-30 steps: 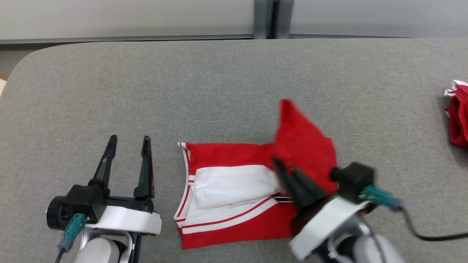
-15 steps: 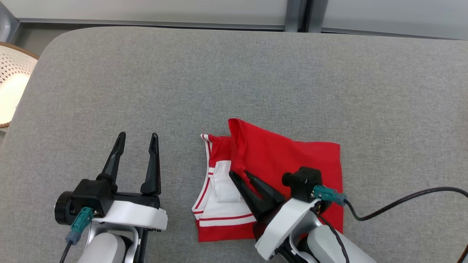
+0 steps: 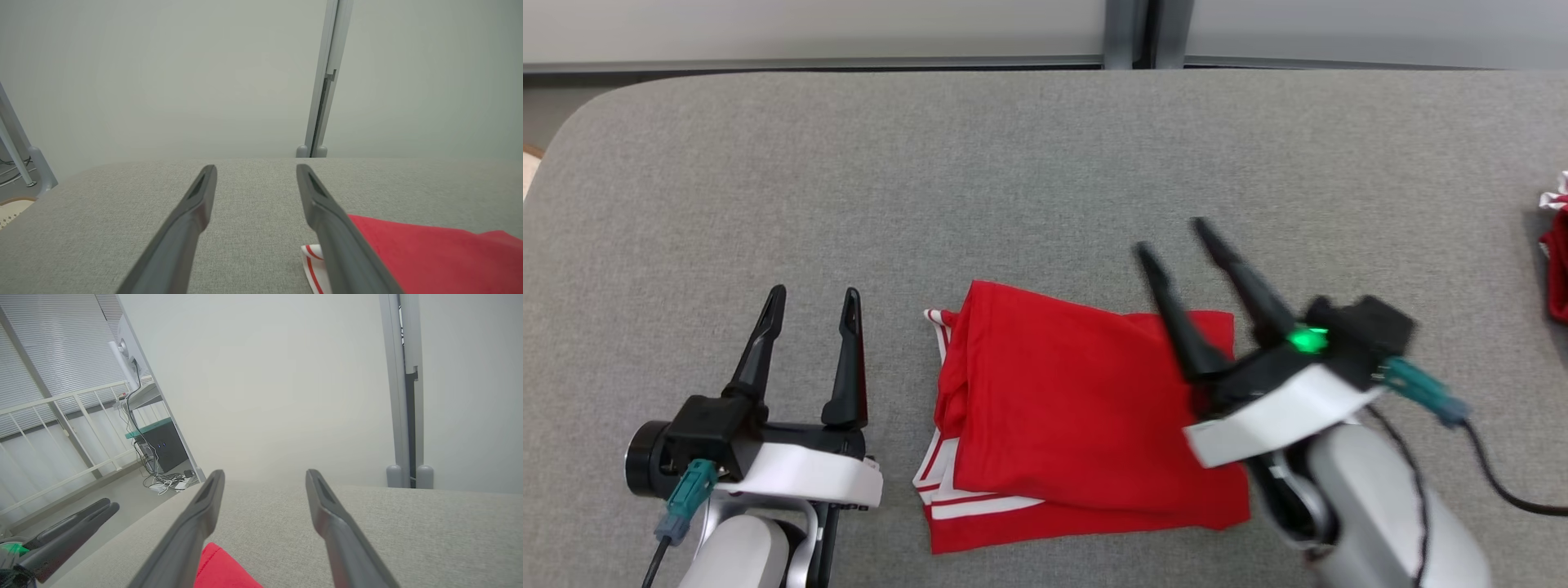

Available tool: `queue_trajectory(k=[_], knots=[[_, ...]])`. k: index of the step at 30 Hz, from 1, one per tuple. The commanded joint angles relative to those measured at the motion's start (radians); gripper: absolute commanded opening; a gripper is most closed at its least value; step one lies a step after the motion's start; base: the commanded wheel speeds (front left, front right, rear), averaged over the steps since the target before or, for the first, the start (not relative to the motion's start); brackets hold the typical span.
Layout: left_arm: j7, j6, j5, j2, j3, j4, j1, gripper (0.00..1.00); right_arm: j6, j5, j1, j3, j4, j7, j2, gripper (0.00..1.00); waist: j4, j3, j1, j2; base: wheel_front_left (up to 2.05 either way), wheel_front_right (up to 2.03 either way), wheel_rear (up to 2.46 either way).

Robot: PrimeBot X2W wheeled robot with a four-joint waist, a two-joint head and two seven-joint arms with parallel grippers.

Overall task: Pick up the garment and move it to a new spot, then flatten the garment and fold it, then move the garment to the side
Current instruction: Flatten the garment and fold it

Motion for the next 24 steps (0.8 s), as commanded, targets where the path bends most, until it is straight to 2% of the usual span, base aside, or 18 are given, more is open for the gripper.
queue_trajectory(k=[1, 7, 11, 16, 24], knots=[[-0.004, 0.003, 0.006, 0.01, 0.006, -0.001, 0.008, 1.0, 0.0, -0.016, 0.027, -0.026, -0.009, 0.0, -0.019, 1.0, -0.011, -0.011, 0.0, 0.0, 0.0, 0.0, 0.0], [-0.004, 0.007, 0.006, 0.024, 0.017, -0.004, 0.04, 1.0, 0.0, -0.112, 0.175, -0.254, -0.105, 0.056, -0.094, 1.0, -0.036, -0.045, 0.0, 0.0, 0.0, 0.0, 0.0], [-0.004, 0.01, 0.002, 0.04, 0.025, -0.008, 0.069, 1.0, 0.0, -0.158, 0.281, -0.371, -0.179, 0.107, -0.109, 1.0, -0.05, -0.072, 0.0, 0.0, 0.0, 0.0, 0.0], [0.002, 0.013, -0.006, 0.051, 0.025, -0.01, 0.11, 1.0, 0.0, -0.187, 0.381, -0.436, -0.258, 0.156, -0.096, 1.0, -0.061, -0.118, 0.0, 0.0, 0.0, 0.0, 0.0], [0.013, 0.015, -0.026, 0.059, 0.02, 0.01, 0.178, 1.0, 0.0, -0.183, 0.487, -0.462, -0.322, 0.209, -0.087, 1.0, -0.075, -0.22, 0.0, 0.0, 0.0, 0.0, 0.0]])
